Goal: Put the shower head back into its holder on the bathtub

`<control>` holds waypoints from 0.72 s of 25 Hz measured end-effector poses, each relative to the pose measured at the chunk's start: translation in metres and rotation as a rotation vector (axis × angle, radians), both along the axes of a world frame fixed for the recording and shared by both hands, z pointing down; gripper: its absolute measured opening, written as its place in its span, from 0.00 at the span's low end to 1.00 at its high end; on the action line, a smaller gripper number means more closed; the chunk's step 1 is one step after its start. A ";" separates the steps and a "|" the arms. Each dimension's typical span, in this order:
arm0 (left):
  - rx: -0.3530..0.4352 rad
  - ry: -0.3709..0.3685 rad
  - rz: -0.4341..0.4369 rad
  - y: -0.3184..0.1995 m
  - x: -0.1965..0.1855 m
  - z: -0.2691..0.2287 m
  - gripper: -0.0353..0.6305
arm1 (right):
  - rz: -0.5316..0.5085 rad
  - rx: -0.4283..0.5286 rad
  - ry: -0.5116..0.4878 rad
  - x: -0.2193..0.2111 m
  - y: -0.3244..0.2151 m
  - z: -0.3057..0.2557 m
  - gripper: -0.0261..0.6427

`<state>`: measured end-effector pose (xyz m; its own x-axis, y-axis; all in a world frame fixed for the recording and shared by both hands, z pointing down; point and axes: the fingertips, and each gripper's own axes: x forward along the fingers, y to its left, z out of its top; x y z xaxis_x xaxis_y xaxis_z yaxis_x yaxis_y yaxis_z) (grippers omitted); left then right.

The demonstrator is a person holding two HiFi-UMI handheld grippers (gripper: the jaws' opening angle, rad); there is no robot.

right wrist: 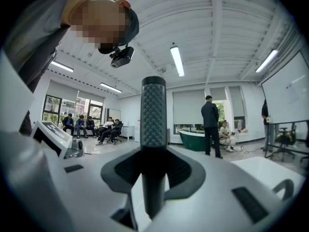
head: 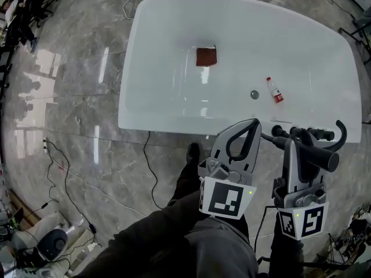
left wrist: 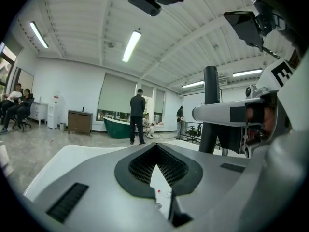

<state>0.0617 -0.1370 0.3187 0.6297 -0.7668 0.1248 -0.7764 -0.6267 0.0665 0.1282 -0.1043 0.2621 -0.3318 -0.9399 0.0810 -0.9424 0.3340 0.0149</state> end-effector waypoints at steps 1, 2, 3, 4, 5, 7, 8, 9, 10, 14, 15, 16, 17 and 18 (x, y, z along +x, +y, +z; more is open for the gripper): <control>-0.004 -0.002 0.004 -0.001 0.000 0.002 0.06 | 0.002 -0.003 -0.001 0.000 -0.002 0.003 0.23; -0.007 -0.006 0.008 -0.003 0.000 0.005 0.06 | 0.004 -0.006 -0.002 0.000 -0.004 0.006 0.23; -0.008 -0.011 0.012 -0.004 -0.001 0.007 0.06 | 0.006 -0.008 -0.002 0.000 -0.006 0.010 0.23; -0.010 -0.014 0.014 -0.006 -0.001 0.010 0.06 | 0.009 -0.011 -0.003 0.001 -0.008 0.014 0.23; -0.012 -0.017 0.016 -0.007 -0.002 0.013 0.06 | 0.012 -0.013 -0.005 0.001 -0.009 0.018 0.23; -0.016 -0.019 0.018 -0.010 -0.002 0.020 0.06 | 0.020 -0.017 -0.010 0.004 -0.012 0.027 0.23; -0.019 -0.018 0.019 -0.011 -0.001 0.023 0.06 | 0.023 -0.017 -0.013 0.006 -0.013 0.031 0.23; -0.023 -0.015 0.020 -0.011 0.000 0.026 0.06 | 0.027 -0.017 -0.016 0.008 -0.013 0.034 0.23; -0.025 -0.013 0.022 -0.011 0.002 0.029 0.06 | 0.029 -0.017 -0.018 0.010 -0.014 0.037 0.23; -0.013 -0.015 0.037 -0.015 0.005 0.039 0.06 | 0.036 -0.014 -0.027 0.012 -0.017 0.053 0.23; -0.009 -0.018 0.041 -0.016 0.006 0.042 0.06 | 0.040 -0.013 -0.029 0.012 -0.017 0.057 0.23; -0.006 -0.020 0.044 -0.017 0.006 0.045 0.06 | 0.043 -0.013 -0.031 0.013 -0.018 0.061 0.23; -0.006 -0.020 0.047 -0.017 0.007 0.049 0.06 | 0.046 -0.013 -0.033 0.014 -0.018 0.065 0.23; -0.006 -0.019 0.049 -0.016 0.008 0.052 0.06 | 0.049 -0.013 -0.034 0.015 -0.017 0.069 0.23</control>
<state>0.0699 -0.1530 0.3707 0.6637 -0.7345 0.1412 -0.7462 -0.6634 0.0562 0.1434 -0.1213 0.3315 -0.2885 -0.9539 0.0831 -0.9575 0.2877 -0.0214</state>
